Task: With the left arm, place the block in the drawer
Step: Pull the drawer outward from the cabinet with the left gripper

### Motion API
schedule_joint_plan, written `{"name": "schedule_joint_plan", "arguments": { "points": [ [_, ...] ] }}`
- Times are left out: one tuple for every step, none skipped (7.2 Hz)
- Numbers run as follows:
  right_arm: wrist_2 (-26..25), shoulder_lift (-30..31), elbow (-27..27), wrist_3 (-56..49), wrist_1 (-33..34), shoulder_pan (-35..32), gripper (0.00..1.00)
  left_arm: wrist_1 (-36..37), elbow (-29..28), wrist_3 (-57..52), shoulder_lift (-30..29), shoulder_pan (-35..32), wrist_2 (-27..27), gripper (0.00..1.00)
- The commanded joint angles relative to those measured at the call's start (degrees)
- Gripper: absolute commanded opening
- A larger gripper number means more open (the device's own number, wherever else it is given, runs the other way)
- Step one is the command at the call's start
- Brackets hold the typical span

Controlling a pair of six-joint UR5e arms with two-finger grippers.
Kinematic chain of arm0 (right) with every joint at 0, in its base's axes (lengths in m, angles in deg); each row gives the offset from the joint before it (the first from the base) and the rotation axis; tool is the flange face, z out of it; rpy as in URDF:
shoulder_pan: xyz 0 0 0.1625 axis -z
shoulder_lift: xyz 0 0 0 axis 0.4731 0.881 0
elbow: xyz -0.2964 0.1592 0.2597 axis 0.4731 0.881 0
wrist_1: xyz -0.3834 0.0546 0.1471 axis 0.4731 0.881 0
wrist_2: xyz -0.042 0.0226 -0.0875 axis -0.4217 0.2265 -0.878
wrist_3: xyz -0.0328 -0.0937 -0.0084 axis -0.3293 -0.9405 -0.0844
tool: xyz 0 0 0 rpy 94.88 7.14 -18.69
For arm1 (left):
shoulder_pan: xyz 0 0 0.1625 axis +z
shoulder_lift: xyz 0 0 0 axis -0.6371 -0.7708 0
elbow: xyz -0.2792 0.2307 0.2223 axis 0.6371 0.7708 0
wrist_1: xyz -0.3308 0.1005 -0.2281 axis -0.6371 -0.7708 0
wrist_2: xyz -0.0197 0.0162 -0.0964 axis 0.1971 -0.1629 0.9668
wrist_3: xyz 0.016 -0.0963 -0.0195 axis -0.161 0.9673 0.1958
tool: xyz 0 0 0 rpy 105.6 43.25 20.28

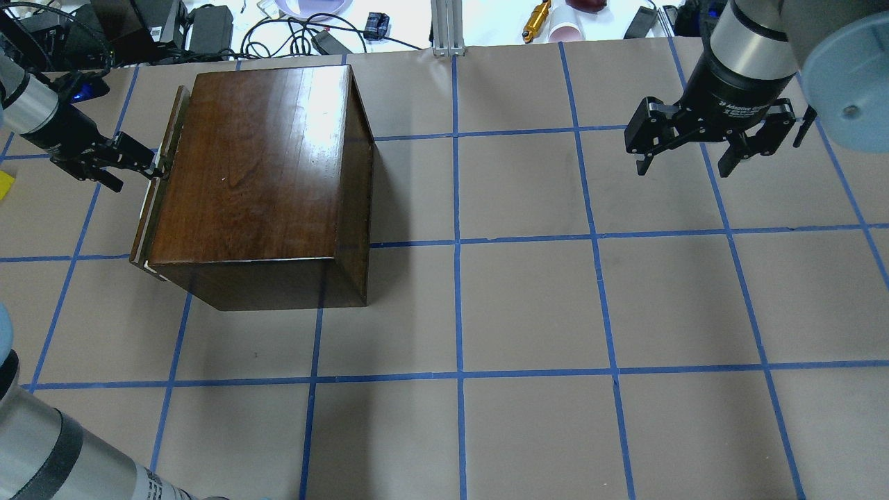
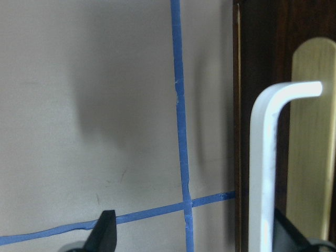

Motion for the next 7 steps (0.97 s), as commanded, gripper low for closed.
{"name": "schedule_joint_plan", "arguments": {
  "points": [
    [0.00,0.00,0.00,0.00,0.00,-0.02,1.00,0.90,-0.13,-0.13,-0.02,0.06,-1.41,1.00],
    [0.00,0.00,0.00,0.00,0.00,-0.02,1.00,0.99,-0.13,-0.13,-0.20,0.15,-1.41,1.00],
    [0.00,0.00,0.00,0.00,0.00,-0.02,1.00,1.00,-0.22,-0.13,-0.29,0.15,-1.41,1.00],
    [0.00,0.00,0.00,0.00,0.00,-0.02,1.00,1.00,-0.48,-0.13,-0.29,0.24,-1.50,1.00],
    [0.00,0.00,0.00,0.00,0.00,-0.02,1.00,1.00,-1.00,-0.22,-0.29,0.24,-2.46,1.00],
    [0.00,0.00,-0.09,0.00,0.00,-0.02,1.00,1.00,-1.18,-0.31,-0.29,0.24,-2.55,1.00],
    [0.00,0.00,0.00,0.00,0.00,-0.02,1.00,1.00,-1.18,-0.48,-0.46,0.33,-2.56,1.00]
  ]
}}
